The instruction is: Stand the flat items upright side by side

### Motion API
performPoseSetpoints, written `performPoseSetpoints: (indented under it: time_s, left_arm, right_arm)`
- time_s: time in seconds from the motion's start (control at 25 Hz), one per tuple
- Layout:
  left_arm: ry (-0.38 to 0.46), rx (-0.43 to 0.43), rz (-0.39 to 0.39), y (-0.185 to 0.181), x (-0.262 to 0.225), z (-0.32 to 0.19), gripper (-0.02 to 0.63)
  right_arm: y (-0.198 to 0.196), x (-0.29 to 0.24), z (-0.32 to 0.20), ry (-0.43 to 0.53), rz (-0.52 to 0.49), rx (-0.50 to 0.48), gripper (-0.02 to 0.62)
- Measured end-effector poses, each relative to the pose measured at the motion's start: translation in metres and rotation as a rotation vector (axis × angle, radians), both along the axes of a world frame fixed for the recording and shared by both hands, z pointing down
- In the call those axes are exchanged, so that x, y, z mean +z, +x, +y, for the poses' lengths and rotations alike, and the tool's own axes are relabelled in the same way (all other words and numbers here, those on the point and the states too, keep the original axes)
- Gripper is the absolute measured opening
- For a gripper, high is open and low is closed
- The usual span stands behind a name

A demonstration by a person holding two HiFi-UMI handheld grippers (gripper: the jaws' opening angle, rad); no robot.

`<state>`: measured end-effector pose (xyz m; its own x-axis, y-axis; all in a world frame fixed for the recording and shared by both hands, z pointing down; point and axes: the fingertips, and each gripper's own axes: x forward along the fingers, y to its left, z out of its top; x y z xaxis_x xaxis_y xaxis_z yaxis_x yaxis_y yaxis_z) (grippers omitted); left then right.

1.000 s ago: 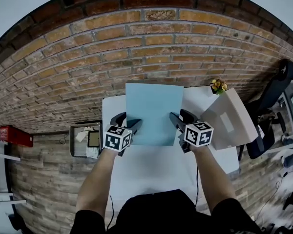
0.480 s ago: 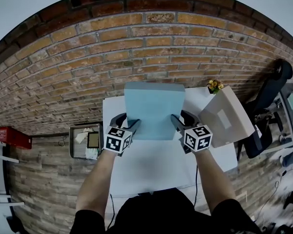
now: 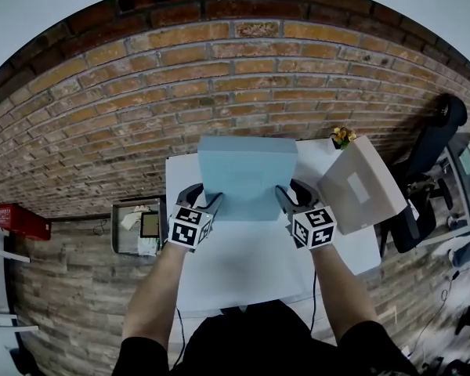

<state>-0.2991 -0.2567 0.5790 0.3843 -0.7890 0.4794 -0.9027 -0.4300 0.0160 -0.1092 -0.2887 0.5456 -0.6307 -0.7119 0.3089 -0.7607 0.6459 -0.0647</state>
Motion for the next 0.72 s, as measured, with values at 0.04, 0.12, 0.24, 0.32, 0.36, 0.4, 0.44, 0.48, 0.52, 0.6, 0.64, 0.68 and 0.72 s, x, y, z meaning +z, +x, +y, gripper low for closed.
performPoseSetpoints:
  time_s: [0.04, 0.12, 0.24, 0.32, 0.36, 0.4, 0.44, 0.48, 0.52, 0.6, 0.64, 0.68, 0.72]
  left_arm:
    - [0.003, 0.002, -0.006, 0.000, 0.000, 0.002, 0.235]
    - [0.009, 0.013, -0.022, 0.000, 0.001, 0.006, 0.233]
    - [0.017, 0.035, -0.047, 0.001, 0.001, 0.015, 0.224]
    - [0.017, 0.039, -0.053, 0.001, 0.002, 0.019, 0.221]
    - [0.015, 0.038, -0.054, 0.001, 0.002, 0.021, 0.221]
    - [0.013, 0.036, -0.054, 0.001, 0.002, 0.023, 0.221]
    - [0.010, 0.035, -0.052, 0.001, 0.003, 0.025, 0.221]
    - [0.007, 0.034, -0.049, 0.001, 0.003, 0.027, 0.221]
    - [0.004, 0.034, -0.046, 0.002, 0.003, 0.030, 0.221]
    - [0.000, 0.035, -0.043, 0.002, 0.003, 0.034, 0.221]
    - [0.000, 0.037, -0.043, 0.003, 0.003, 0.036, 0.221]
    - [0.001, 0.037, -0.043, 0.003, 0.003, 0.038, 0.221]
    - [0.000, 0.038, -0.043, 0.004, 0.003, 0.040, 0.221]
  right_arm:
    - [0.000, 0.000, 0.001, 0.005, 0.002, 0.001, 0.176]
    - [0.001, 0.000, 0.005, 0.011, 0.005, -0.001, 0.176]
    - [0.003, 0.000, 0.015, 0.016, 0.012, -0.006, 0.176]
    - [0.004, -0.001, 0.020, 0.018, 0.015, -0.009, 0.176]
    - [0.004, 0.000, 0.022, 0.017, 0.015, -0.008, 0.176]
    - [0.005, 0.000, 0.025, 0.016, 0.016, -0.007, 0.176]
    - [0.005, 0.001, 0.027, 0.014, 0.017, -0.007, 0.176]
    - [0.006, 0.001, 0.030, 0.012, 0.017, -0.007, 0.176]
    - [0.007, 0.001, 0.032, 0.010, 0.017, -0.008, 0.176]
    - [0.008, 0.002, 0.038, 0.001, 0.012, -0.009, 0.176]
    - [0.009, 0.002, 0.041, -0.004, 0.008, -0.009, 0.176]
    - [0.009, 0.003, 0.043, -0.007, 0.006, -0.009, 0.178]
    - [0.010, 0.004, 0.046, -0.011, 0.004, -0.009, 0.178]
